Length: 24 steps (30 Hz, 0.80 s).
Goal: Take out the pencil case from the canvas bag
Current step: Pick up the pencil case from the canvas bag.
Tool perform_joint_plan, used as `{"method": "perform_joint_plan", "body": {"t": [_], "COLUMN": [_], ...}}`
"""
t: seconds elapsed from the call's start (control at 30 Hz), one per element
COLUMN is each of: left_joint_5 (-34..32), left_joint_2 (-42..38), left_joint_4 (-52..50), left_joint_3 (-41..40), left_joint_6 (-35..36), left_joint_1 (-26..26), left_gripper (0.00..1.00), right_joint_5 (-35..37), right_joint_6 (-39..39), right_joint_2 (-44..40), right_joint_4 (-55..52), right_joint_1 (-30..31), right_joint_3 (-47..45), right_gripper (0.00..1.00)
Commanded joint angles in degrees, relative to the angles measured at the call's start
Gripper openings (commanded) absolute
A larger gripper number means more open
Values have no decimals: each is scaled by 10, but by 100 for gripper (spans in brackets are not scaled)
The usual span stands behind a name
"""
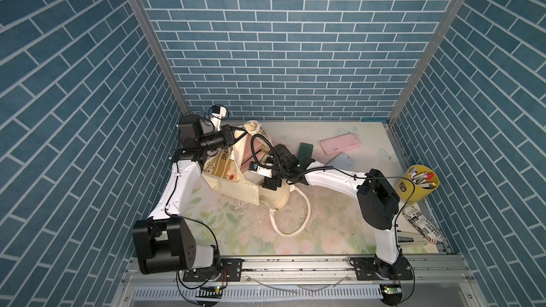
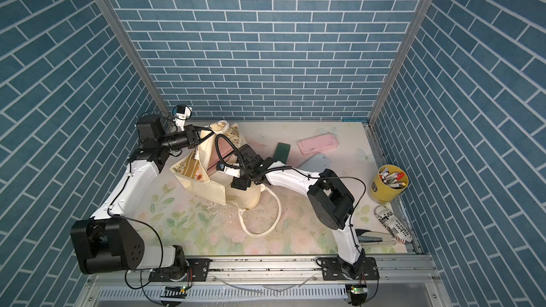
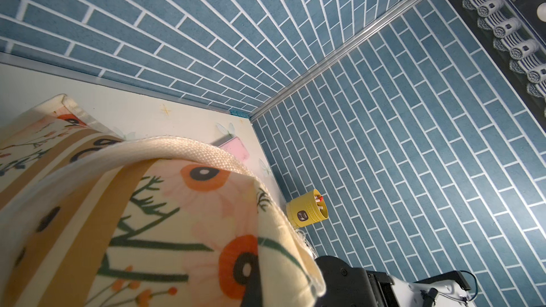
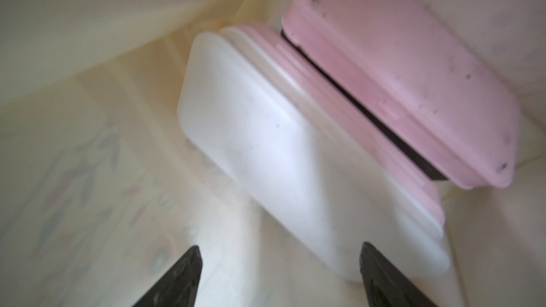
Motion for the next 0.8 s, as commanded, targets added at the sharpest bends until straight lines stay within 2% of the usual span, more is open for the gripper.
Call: {"method": "perform_joint_plan", "body": {"t": [0.0,0.2,0.57,0.77], "left_joint_5": [44,49,57,55], "left_joint_2": [-6,-4,-8,-7], "left_joint_4": [68,81,86,85], "left_joint_3": [28,26,25,24], "left_joint_6": [-8,-18,-18,-15], "left_joint_1": [0,0,-1,0], "left_gripper": [0,0,0,0], "right_joint_5": [20,7,-57,-70], "right_joint_6": [-7,-17,-52,-54], "right_joint_2": [30,58,132,111], "right_joint_4": [57,80,-126,-150], "right_joint_1": [11,23,7,7], "right_joint_3": [30,59,160,133], "right_gripper": [84,85,85,82]}}
